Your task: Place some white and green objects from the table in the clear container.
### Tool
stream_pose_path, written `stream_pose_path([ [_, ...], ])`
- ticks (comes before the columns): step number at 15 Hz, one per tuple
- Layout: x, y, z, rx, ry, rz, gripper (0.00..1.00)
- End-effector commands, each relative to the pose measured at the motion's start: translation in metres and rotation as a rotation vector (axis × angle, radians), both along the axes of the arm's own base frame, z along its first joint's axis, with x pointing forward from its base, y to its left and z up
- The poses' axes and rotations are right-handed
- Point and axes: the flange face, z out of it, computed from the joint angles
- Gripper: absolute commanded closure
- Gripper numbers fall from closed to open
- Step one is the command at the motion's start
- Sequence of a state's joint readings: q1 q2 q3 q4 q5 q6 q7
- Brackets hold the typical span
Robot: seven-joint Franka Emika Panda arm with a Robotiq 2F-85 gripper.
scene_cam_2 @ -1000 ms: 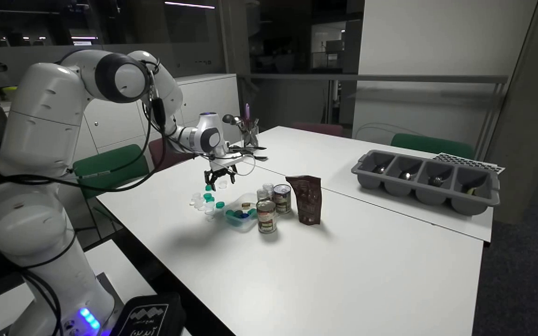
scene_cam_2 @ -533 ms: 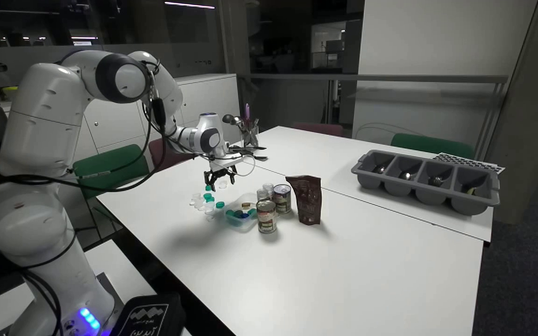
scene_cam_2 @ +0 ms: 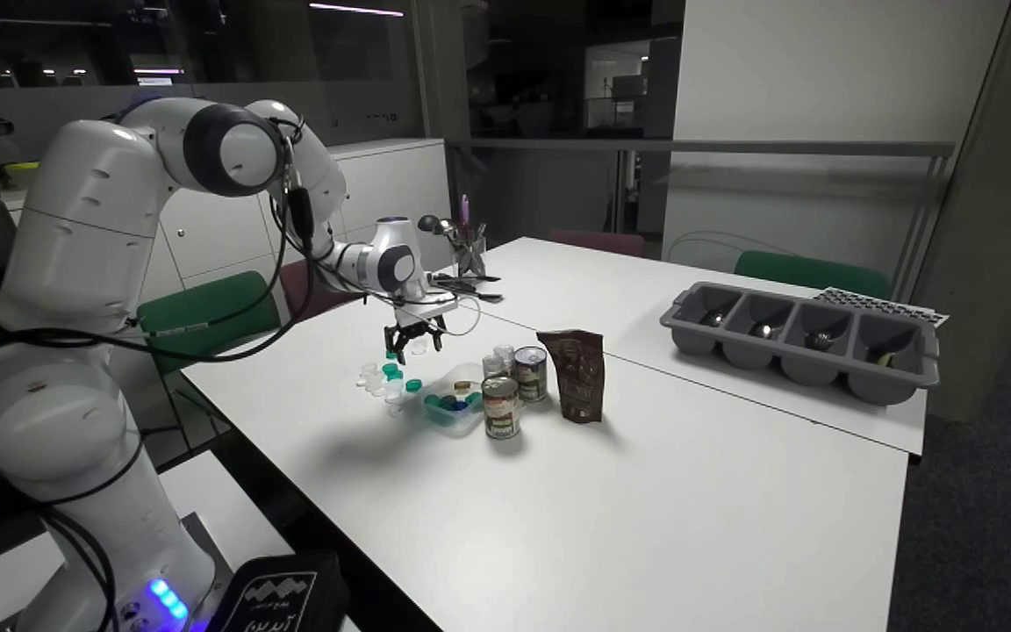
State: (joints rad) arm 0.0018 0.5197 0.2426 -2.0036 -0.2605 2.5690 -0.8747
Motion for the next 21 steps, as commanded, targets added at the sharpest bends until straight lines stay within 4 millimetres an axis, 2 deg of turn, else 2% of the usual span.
stream_pose_path([
  [1, 0.007, -0.006, -0.001, -0.009, -0.013, 0.029, 0.0],
  [6, 0.013, -0.009, -0.012, -0.005, -0.005, 0.047, 0.0],
  [16, 0.034, -0.002, -0.037, 0.008, 0.029, 0.07, 0.0],
  [21, 0.035, 0.003, -0.054, -0.001, 0.053, 0.072, 0.0],
])
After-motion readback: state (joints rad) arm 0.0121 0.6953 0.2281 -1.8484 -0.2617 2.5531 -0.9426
